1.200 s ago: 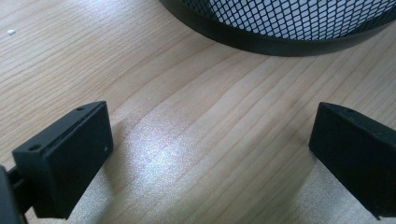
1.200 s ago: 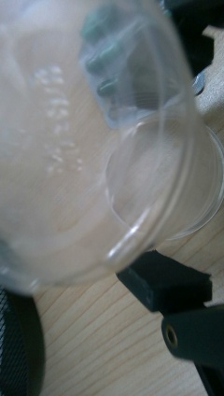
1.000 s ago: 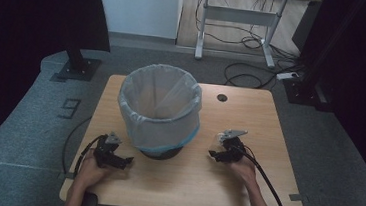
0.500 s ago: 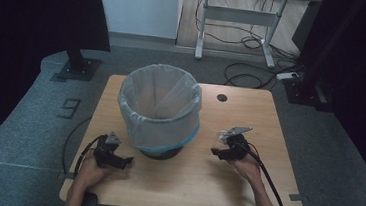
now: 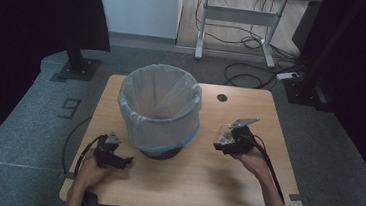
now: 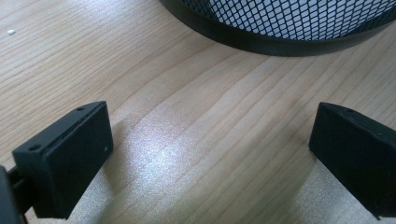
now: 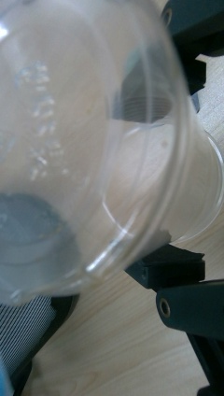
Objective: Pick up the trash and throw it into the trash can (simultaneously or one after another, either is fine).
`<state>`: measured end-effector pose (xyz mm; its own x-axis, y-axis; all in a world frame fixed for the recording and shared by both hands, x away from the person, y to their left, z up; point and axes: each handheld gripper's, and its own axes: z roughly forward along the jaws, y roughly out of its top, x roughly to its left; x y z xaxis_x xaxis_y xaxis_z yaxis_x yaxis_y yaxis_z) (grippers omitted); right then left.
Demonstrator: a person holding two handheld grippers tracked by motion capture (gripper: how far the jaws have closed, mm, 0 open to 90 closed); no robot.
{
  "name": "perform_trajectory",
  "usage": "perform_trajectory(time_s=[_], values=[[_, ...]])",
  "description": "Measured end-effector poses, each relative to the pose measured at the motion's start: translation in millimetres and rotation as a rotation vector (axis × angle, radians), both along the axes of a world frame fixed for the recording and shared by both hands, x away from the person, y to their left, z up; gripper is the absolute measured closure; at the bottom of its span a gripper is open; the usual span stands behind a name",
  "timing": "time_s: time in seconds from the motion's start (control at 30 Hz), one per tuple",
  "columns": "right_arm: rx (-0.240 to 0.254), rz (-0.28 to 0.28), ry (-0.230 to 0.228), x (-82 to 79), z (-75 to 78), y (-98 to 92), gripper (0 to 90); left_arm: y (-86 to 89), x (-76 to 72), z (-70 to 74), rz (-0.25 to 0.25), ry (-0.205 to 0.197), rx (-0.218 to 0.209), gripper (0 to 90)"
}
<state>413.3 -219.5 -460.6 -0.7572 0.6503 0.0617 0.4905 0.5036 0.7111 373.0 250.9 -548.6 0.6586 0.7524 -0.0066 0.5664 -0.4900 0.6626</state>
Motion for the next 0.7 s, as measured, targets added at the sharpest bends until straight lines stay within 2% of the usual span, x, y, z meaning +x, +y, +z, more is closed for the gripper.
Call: perform_trajectory(time_s=[0.17,0.2,0.27,0.53,0.7], values=[[-0.002,0.019,-0.001,-0.7,12.9,1.6,30.6,0.0,0.0,0.0,0.0,0.0,0.0,0.0],[-0.003,0.023,0.003,-0.7,20.4,2.6,30.6,0.0,0.0,0.0,0.0,0.0,0.0,0.0],[-0.001,0.03,0.0,-0.6,25.8,3.0,30.6,0.0,0.0,0.0,0.0,0.0,0.0,0.0],[-0.006,0.037,0.003,0.4,47.4,4.0,30.8,0.0,0.0,0.0,0.0,0.0,0.0,0.0],[0.007,0.037,0.006,2.1,59.9,3.1,30.8,-0.1,0.0,0.0,0.001,0.0,-0.001,0.0]])
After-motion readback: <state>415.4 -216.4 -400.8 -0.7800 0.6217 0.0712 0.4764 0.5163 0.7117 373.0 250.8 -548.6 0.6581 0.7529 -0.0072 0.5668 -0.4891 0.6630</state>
